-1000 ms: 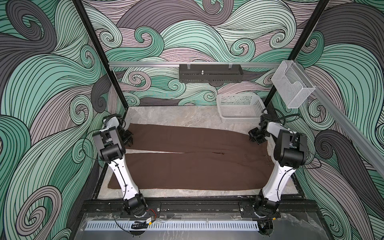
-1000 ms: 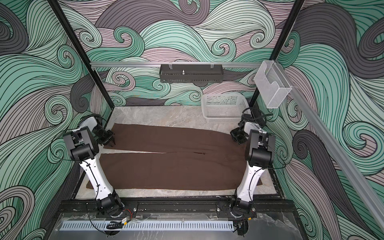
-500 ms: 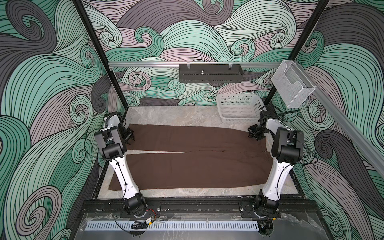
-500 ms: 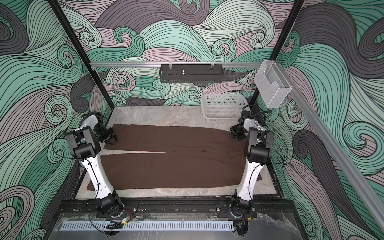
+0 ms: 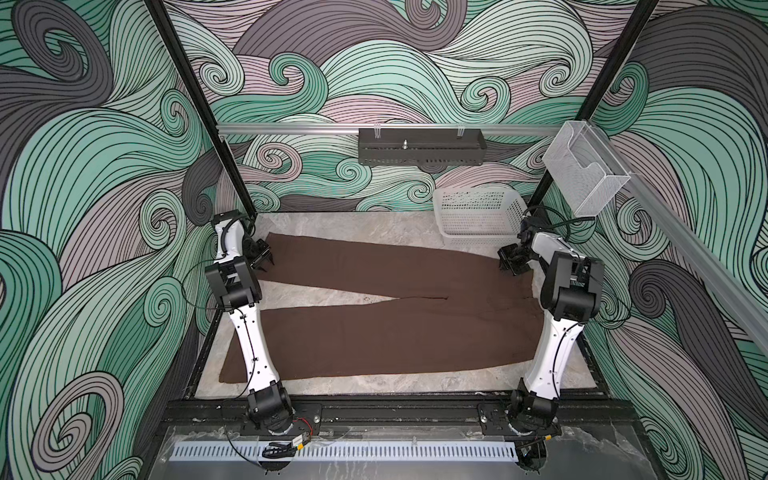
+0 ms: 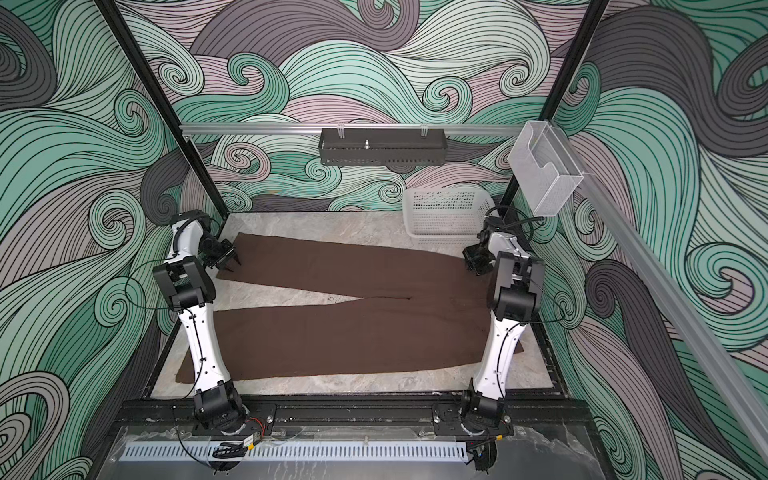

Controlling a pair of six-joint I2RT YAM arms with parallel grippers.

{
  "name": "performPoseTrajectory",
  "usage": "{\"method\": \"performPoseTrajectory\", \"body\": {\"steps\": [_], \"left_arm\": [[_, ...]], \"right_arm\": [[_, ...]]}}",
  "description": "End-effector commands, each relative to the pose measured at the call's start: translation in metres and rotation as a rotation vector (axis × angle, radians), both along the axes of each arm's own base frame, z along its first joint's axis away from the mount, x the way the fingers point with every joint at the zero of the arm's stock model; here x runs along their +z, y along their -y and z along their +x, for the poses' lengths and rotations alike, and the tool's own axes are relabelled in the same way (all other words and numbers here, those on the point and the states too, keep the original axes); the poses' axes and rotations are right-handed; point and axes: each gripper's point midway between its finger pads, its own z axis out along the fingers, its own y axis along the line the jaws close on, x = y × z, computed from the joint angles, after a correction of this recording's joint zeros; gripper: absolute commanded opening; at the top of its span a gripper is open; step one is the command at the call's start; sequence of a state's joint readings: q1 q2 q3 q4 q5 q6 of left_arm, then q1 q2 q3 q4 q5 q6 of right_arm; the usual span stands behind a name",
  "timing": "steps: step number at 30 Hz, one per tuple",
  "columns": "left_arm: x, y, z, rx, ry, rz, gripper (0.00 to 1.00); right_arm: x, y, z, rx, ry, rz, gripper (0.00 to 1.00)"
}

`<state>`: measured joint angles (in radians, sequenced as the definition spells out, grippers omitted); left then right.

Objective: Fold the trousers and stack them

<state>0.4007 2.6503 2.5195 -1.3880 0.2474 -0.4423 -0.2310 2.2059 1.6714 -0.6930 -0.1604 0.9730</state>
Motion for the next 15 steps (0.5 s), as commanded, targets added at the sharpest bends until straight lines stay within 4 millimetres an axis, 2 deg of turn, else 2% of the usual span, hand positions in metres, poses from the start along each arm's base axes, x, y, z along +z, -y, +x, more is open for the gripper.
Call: {"method": "performPoseTrajectory", "body": {"steps": [1, 3, 6, 8, 11, 13, 15], "left_arm": [[0.021, 0.007, -0.004, -0.006, 0.015, -0.032, 0.46], [0.053, 0.009, -0.001, -0.006, 0.085, -0.022, 0.54], [0.116, 0.012, 0.001, -0.002, 0.242, 0.014, 0.64], [0.159, 0.015, -0.005, 0.003, 0.338, 0.046, 0.69], [0.210, 0.022, -0.027, 0.013, 0.440, 0.095, 0.75], [0.231, 0.030, -0.049, 0.019, 0.476, 0.118, 0.76], [0.240, 0.034, -0.077, 0.036, 0.486, 0.154, 0.77]], "right_arm": [[0.005, 0.010, -0.017, 0.019, -0.034, -0.060, 0.15], [0.032, 0.014, -0.020, 0.042, 0.006, -0.106, 0.31], [0.075, 0.020, -0.031, 0.067, 0.060, -0.181, 0.45], [0.101, 0.021, -0.042, 0.084, 0.088, -0.216, 0.52], [0.129, 0.015, -0.062, 0.104, 0.134, -0.231, 0.60], [0.139, 0.009, -0.078, 0.114, 0.152, -0.222, 0.63], [0.141, 0.002, -0.097, 0.118, 0.157, -0.201, 0.65]]}}
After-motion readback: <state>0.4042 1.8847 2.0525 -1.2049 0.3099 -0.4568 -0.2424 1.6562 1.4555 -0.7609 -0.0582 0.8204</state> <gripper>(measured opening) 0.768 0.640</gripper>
